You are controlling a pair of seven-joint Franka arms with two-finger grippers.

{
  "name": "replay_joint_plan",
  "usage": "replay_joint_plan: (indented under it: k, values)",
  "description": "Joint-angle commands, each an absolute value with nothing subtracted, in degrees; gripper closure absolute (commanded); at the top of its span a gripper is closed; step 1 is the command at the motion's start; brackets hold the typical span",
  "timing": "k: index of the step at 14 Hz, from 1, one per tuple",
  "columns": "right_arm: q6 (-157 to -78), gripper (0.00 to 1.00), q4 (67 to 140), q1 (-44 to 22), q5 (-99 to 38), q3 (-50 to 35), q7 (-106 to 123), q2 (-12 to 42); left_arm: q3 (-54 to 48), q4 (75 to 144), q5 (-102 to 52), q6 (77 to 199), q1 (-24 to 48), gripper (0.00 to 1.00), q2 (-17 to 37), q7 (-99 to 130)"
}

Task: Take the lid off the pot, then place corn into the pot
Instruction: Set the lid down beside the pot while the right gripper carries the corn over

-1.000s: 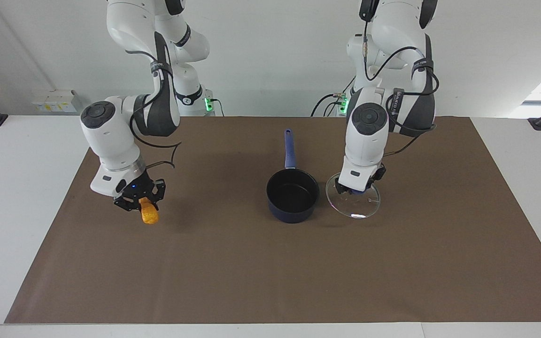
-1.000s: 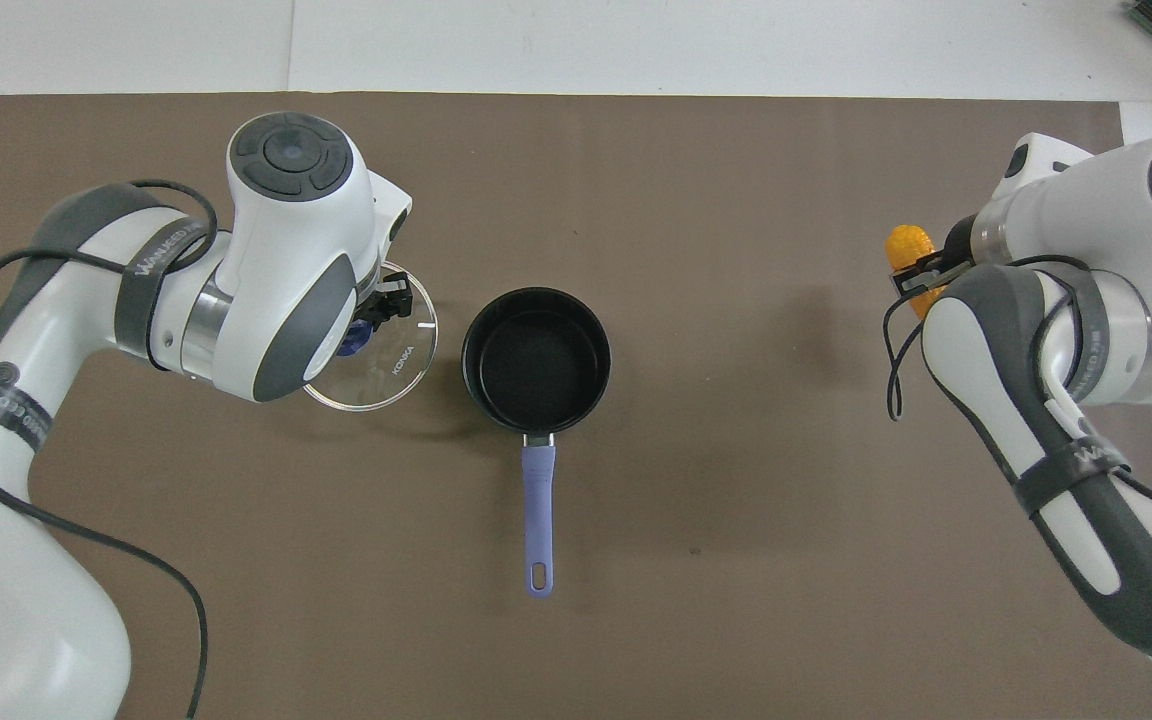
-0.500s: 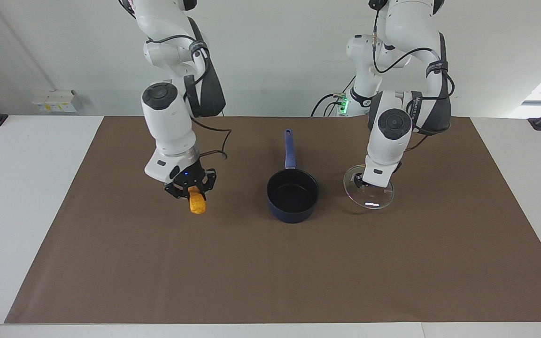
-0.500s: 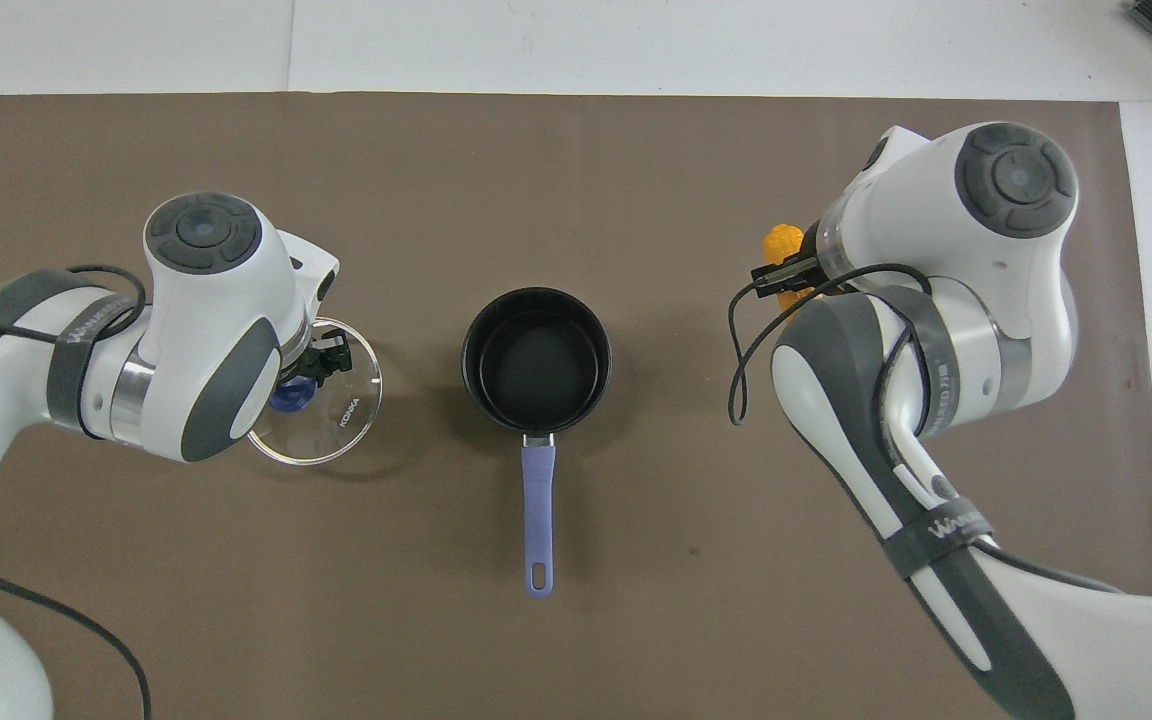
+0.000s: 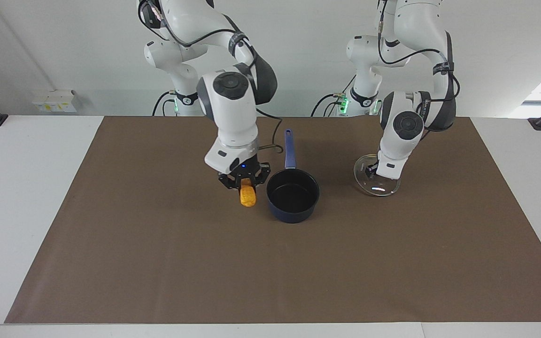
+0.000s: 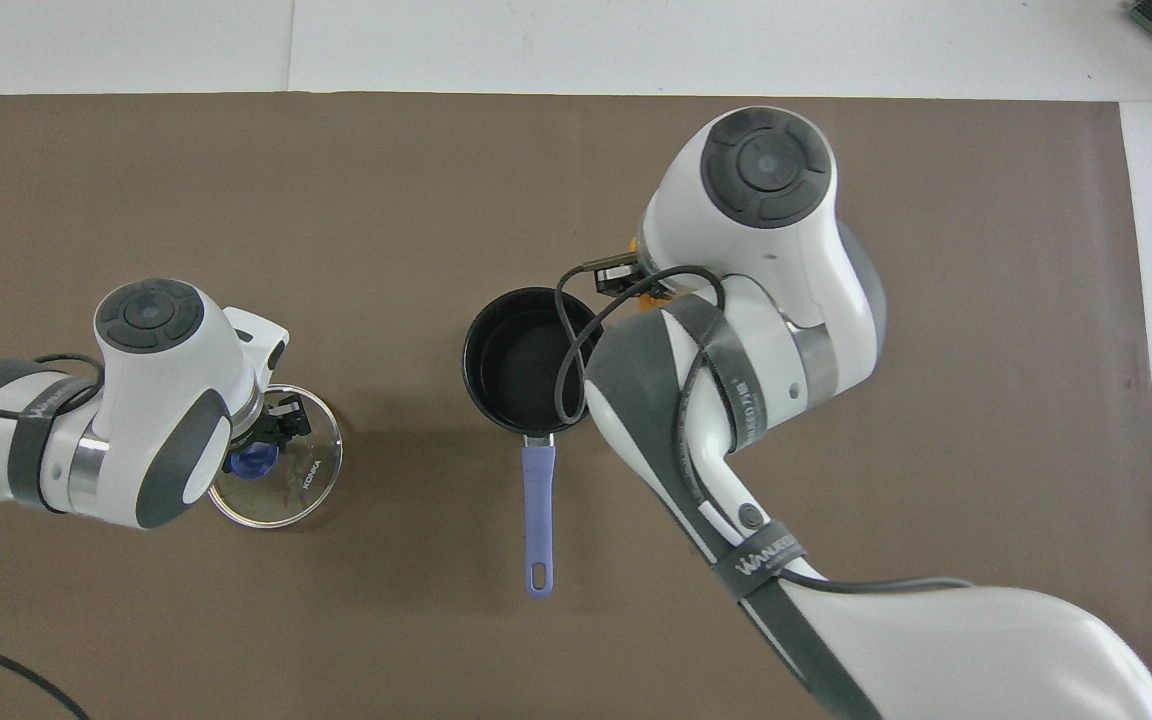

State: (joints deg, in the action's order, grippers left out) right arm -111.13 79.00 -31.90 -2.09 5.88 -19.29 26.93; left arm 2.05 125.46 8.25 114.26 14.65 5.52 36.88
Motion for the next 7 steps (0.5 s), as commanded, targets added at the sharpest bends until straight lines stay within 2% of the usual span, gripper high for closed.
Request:
replay_joint_plan:
  k: [1,5,6,7]
  values:
    - [-110.1,1.00,70.2,-35.9,-1.2,6.2,-27.6,35.4,1.8,131.4,10.3,117.5,11.6,1.00,0.8,36.7]
    - [-109.2,1.00,70.2,-39.4,-1.4,6.1,-30.1,35.9,1.8,133.5,11.8,120.0,7.8,1.00,-0.2,36.7]
    - [-109.3,1.00,71.4,-39.8,-1.4,6.2,-30.1,35.4,1.8,133.7,11.8,120.3,7.0,0.88,-0.2,36.4]
    - [-110.3,1.00,73.5,-39.8,-2.0,6.2,-30.1,34.4,1.8,133.6,11.9,121.2,6.2,0.39,0.0,36.4]
